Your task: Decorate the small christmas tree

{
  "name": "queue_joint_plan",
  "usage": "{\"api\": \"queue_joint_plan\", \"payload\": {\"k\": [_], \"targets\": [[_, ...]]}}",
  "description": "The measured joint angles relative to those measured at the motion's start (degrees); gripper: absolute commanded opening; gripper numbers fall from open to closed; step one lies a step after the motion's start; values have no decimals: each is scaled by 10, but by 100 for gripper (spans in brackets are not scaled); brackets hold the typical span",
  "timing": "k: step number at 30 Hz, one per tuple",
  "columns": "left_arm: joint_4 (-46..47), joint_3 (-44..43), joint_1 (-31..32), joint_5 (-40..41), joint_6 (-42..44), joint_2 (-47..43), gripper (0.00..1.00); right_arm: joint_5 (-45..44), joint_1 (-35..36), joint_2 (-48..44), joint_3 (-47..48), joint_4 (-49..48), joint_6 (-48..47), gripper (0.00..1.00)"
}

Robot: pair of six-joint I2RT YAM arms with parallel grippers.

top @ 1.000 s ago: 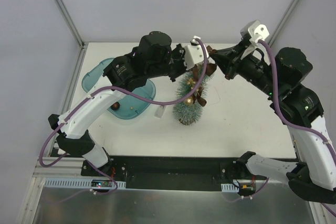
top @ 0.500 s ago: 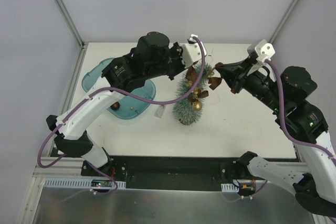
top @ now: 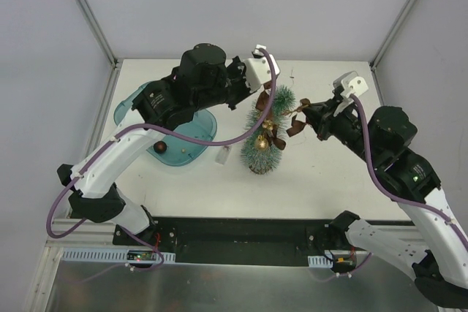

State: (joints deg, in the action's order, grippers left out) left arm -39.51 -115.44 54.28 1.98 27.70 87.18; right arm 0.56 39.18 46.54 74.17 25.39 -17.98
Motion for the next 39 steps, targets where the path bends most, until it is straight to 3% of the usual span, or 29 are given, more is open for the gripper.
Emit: {"api": "queue_joint_plan", "payload": {"k": [5, 14, 20, 23, 39], "targets": [[1, 1, 0, 0, 0, -5, 4, -33, -3, -4, -9, -6, 4, 6], [2, 5, 0, 0, 0, -12, 5, -42, -25, 35, 7, -15, 3, 20], [2, 9, 0, 0, 0, -12, 5, -21, -44, 73, 12, -27, 6, 50], [2, 10, 0, 0, 0, -12, 5, -8, -49, 85, 11, -33, 5, 58], [3, 18, -3, 1, 0, -14, 6, 8, -79, 37, -58, -50, 11, 72]]}}
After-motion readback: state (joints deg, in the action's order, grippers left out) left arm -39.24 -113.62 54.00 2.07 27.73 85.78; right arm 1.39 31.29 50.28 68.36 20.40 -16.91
